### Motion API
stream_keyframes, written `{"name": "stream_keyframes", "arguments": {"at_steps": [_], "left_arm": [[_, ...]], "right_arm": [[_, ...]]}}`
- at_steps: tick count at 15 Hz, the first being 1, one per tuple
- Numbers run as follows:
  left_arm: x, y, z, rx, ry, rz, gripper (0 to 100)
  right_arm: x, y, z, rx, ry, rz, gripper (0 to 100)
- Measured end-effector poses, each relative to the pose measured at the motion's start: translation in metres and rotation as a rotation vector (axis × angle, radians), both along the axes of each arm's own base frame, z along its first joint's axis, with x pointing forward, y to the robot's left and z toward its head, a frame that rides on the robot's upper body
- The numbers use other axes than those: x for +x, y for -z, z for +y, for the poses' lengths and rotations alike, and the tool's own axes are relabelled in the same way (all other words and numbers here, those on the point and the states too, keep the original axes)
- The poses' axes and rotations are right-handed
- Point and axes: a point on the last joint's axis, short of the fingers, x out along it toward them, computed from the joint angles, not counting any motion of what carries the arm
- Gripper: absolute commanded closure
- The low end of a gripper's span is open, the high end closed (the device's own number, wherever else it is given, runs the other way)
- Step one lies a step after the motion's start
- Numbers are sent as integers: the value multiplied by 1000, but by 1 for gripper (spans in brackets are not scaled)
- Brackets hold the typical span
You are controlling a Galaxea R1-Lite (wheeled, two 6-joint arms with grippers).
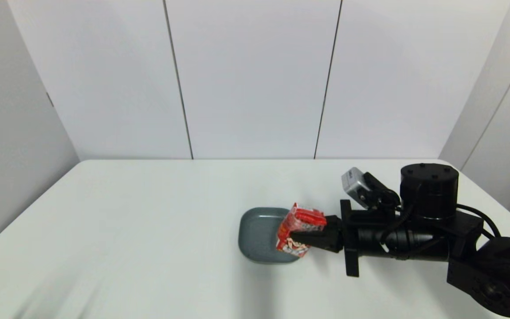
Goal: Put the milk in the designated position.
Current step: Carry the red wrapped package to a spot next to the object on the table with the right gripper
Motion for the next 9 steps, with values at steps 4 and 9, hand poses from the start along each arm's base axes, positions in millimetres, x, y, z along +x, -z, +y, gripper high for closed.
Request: {"name": "stream_keyframes", "arguments": {"at_steps": [4, 9], "left_arm": [[0, 0, 0, 0, 0, 0, 0], [0, 0, 0, 0, 0, 0, 0]], "right_arm": [[-14, 9, -7, -9, -136, -34, 100], [-24, 20, 2, -35, -190, -25, 100]]}}
